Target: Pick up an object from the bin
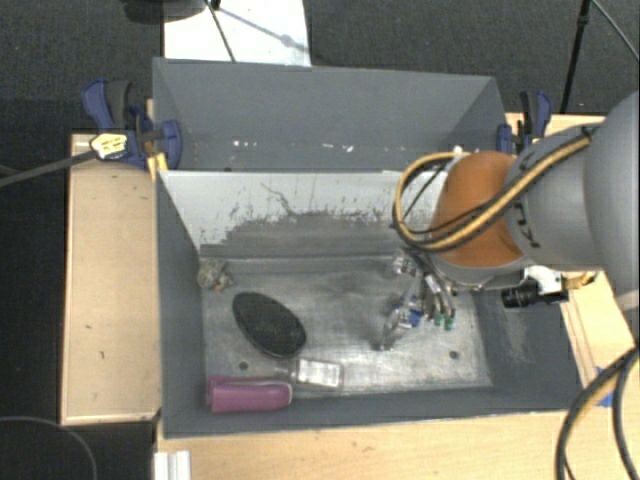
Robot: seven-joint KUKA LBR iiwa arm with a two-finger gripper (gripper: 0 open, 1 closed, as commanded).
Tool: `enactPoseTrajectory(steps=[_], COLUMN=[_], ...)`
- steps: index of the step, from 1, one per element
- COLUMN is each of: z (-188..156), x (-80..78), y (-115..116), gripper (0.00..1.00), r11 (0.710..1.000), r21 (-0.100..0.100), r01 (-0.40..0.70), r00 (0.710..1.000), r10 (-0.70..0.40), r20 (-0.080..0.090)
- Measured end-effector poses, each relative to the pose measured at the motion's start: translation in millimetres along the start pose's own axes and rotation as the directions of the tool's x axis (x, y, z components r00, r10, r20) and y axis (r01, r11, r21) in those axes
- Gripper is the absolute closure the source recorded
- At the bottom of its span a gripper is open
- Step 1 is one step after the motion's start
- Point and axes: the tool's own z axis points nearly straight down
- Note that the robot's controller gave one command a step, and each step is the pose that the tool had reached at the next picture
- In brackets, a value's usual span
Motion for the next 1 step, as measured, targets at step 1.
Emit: enactPoseTrajectory(steps=[1], z=[-33.1], x=[-10.5], y=[-45.6], gripper=[0.0], r11=[0.999], r21=[0.002], r01=[-0.049], r00=[0.999], r10=[0.049], r20=[0.007])
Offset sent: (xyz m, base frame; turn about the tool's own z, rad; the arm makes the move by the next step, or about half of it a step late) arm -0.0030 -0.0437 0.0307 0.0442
